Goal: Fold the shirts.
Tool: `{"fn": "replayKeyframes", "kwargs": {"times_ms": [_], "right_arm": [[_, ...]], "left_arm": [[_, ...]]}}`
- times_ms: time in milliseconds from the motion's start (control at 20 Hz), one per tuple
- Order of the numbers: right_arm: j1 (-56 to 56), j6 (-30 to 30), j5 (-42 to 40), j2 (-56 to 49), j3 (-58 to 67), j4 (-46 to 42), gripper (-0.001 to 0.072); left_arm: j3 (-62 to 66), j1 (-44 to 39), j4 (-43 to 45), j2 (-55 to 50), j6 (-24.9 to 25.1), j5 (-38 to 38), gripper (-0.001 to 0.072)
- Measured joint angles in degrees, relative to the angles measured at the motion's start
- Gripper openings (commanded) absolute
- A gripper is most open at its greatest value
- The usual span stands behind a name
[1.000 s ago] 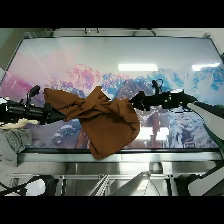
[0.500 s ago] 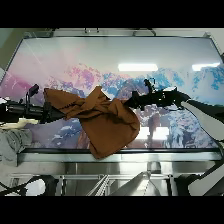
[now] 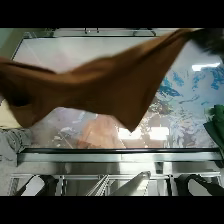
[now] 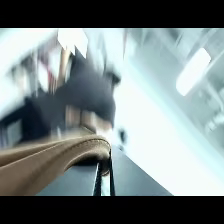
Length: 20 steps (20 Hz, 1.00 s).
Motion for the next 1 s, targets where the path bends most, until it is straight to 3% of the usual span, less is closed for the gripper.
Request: {"fn": "replayKeyframes", "kwargs": {"times_ms": [300, 600, 700, 1000], "right_arm": [[-18.53, -7.91, -11.63, 26.18, 0.70, -1.27, 0.0015], [-23.43, -15.50, -16.59, 35.78, 0.83, -1.51, 0.0015], [-23.69, -16.72, -14.19, 33.83, 0.83, 0.04, 0.0016], [-15.45, -16.92, -2.16, 14.16, 0.68, 2.40, 0.0016]], "left_arm": [[1.46, 9.18, -25.46, 11.30, -2.21, -1.11, 0.0020], [11.50, -0.44, -35.06, 11.98, -7.78, -3.50, 0.0020], [15.72, -5.25, -31.78, 10.32, -8.26, -2.21, 0.0020], [19.76, -17.22, -4.50, -3.76, -8.98, 6.16, 0.0020]]}}
